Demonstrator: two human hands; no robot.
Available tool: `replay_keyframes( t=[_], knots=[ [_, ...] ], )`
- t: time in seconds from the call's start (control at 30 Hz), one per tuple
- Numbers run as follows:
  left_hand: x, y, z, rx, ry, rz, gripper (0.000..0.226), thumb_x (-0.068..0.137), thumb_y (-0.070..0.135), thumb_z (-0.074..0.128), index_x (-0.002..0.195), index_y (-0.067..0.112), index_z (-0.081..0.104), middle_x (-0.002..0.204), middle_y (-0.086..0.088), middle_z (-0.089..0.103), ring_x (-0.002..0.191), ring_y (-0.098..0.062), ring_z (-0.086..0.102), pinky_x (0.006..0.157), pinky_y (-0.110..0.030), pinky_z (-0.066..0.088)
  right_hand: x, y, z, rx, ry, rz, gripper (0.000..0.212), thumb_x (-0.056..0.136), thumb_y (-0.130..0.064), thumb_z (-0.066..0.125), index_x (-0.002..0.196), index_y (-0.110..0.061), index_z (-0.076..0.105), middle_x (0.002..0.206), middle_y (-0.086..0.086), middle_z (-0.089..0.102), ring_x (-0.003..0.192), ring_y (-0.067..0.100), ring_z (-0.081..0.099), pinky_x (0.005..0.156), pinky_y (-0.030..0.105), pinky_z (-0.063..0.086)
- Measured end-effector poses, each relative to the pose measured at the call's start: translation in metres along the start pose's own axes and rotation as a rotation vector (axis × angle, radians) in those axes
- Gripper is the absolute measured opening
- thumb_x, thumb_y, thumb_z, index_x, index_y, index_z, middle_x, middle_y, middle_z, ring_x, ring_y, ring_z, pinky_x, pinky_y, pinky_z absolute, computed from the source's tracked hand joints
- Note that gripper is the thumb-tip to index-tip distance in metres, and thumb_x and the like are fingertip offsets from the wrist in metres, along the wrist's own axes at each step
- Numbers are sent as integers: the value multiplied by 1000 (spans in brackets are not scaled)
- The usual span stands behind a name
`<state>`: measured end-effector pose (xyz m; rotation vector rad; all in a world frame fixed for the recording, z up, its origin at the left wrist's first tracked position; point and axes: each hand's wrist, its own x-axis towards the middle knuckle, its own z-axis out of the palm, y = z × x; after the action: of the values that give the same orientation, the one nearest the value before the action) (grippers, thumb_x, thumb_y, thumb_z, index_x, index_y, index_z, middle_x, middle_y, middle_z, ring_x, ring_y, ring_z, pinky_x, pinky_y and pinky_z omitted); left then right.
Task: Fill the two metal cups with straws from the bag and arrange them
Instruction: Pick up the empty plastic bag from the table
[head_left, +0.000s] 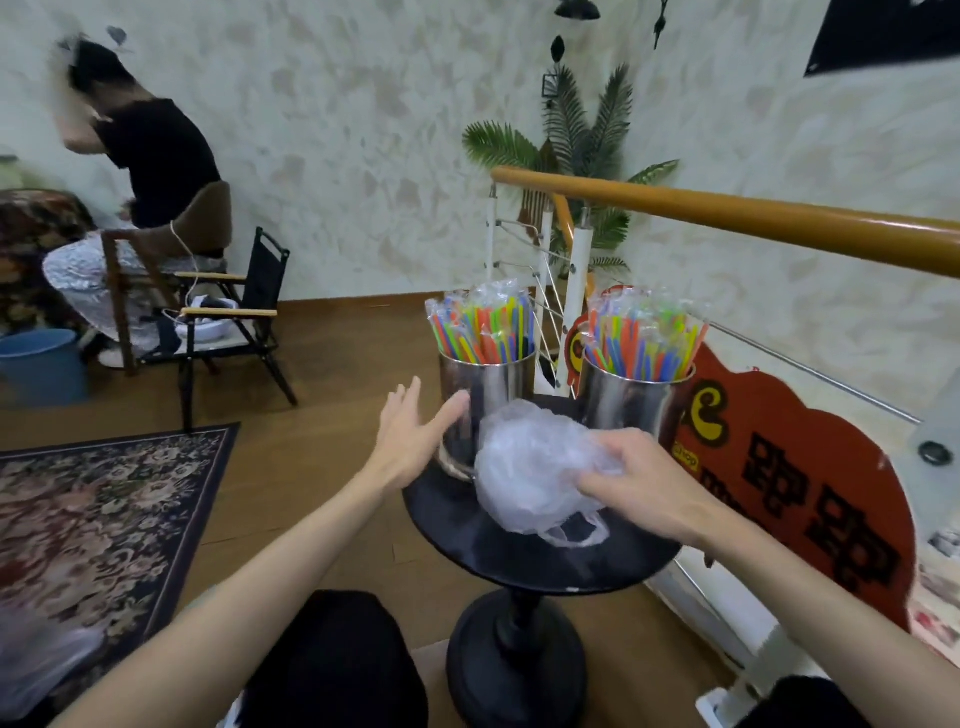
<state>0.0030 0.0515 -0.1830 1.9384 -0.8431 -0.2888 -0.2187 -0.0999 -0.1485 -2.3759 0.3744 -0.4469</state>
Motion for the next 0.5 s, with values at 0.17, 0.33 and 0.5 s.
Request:
replay_keyframes(
  t=[0.17,0.33,0.5],
  knots=[
    [-85,6,-35,-363,-474,79,39,99,53,55,132,35,58,132,10,66,124,-9,61,99,-30,49,15,-46,38,107,-38,-141,39,69,-39,60,81,-3,55,81,14,53,72,19,51,66,41,41],
    [-103,-35,-81,-347,-135,85,27,96,12,65,123,13,64,115,-2,75,107,-21,71,84,-31,56,55,-90,122,176,-145,-235,53,71,-29,66,117,-17,43,119,3,50,111,20,53,86,36,50],
    [-113,-113,-127,-37,80,122,20,94,18,71,109,28,63,98,13,70,92,-7,67,78,-27,52,90,-91,192,281,-439,-137,122,81,-33,85,156,-44,-10,151,-16,11,141,8,26,108,30,36]
  ],
)
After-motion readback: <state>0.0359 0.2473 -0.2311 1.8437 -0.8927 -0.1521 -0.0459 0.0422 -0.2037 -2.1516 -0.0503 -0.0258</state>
